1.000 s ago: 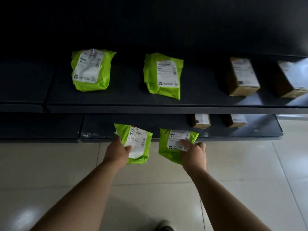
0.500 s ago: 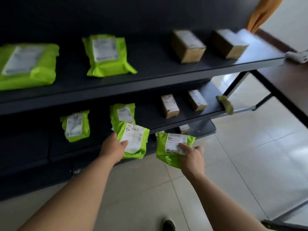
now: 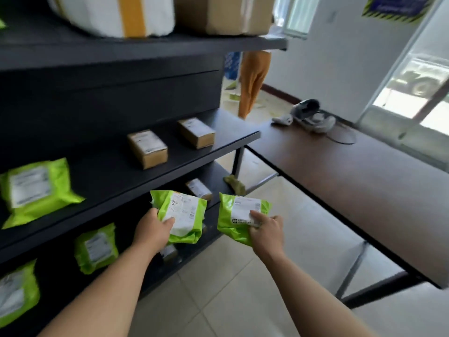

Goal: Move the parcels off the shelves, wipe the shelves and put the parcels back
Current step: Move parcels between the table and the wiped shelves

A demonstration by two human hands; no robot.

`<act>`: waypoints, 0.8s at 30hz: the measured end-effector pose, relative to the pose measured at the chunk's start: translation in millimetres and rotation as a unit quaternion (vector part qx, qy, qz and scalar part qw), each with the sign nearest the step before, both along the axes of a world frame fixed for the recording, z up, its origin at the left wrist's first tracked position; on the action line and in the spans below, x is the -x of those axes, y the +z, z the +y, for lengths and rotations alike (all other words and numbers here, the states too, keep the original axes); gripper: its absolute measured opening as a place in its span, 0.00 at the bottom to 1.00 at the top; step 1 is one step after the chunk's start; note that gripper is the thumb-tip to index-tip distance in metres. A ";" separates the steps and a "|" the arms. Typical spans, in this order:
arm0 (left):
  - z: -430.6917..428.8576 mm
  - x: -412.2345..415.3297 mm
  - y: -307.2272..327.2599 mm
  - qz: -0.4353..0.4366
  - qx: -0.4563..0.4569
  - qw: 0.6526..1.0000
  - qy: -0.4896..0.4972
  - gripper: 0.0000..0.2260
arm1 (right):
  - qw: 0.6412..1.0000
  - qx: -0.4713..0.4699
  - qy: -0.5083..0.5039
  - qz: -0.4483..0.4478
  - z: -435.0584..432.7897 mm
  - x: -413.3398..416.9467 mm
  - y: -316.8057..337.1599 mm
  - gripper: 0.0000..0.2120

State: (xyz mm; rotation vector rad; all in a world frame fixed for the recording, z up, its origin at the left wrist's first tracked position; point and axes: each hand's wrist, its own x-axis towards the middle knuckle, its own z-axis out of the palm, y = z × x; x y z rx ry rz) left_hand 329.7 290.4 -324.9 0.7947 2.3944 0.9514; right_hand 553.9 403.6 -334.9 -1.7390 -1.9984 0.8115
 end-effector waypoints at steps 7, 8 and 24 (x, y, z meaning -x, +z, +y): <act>111.5 -92.2 44.8 -0.020 -0.048 0.997 -0.060 0.09 | 0.998 -0.012 -0.054 0.001 68.3 -104.5 34.2 0.24; 123.0 -102.7 47.6 -0.032 -0.053 0.996 -0.069 0.10 | 0.998 -0.011 -0.060 -0.004 75.0 -117.6 35.6 0.24; 315.8 -265.8 20.4 -0.068 -0.021 0.977 -0.201 0.14 | 0.970 0.004 -0.239 0.045 193.6 -285.8 16.7 0.22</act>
